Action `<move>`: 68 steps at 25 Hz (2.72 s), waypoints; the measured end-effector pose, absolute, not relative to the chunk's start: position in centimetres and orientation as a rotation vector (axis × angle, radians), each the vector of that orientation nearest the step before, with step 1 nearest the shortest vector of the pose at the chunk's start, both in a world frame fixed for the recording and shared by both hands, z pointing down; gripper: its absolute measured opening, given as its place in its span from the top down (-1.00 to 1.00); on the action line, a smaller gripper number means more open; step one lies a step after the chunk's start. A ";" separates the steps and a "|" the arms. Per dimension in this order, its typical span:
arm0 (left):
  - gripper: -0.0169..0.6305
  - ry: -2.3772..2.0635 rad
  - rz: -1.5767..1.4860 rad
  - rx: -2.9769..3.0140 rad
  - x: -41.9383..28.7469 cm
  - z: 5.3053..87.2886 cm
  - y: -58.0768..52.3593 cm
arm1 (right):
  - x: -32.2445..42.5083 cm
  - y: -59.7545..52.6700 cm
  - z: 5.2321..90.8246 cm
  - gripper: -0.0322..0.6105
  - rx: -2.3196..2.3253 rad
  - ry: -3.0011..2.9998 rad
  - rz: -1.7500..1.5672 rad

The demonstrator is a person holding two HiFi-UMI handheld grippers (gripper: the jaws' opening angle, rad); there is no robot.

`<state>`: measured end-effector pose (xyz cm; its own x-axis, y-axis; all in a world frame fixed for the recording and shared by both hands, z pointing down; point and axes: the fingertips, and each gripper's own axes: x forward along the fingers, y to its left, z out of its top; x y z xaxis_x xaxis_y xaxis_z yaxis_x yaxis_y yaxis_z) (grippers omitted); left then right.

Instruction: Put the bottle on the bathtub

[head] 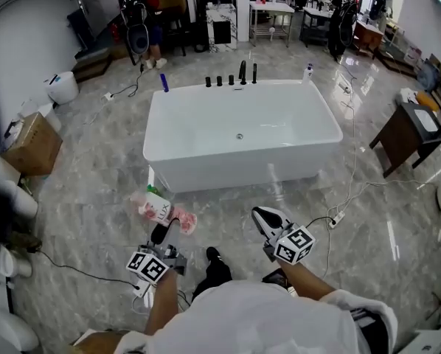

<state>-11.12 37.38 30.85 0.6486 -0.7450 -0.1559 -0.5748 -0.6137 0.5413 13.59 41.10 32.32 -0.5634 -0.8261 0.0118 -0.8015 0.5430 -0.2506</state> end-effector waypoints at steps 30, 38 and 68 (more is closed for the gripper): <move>0.31 -1.007 -0.489 2.420 -23.0 32.3 10.6 | 4.1 11.2 29.3 0.85 -1.413 2.657 -0.351; 0.31 -1.064 -0.457 2.369 -26.0 33.4 1.6 | 2.4 -0.2 32.0 0.85 -1.403 2.648 -0.394; 0.31 -0.916 -0.172 2.456 -28.4 36.3 -37.7 | -3.9 -35.7 33.7 0.85 -1.566 2.623 -0.363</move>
<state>-28.40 -37.69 36.26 0.7647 -0.6419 0.0572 -0.5774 -0.6430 0.5031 -3.91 -35.72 33.70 -0.4801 -0.8749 0.0644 -0.8594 0.4543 -0.2345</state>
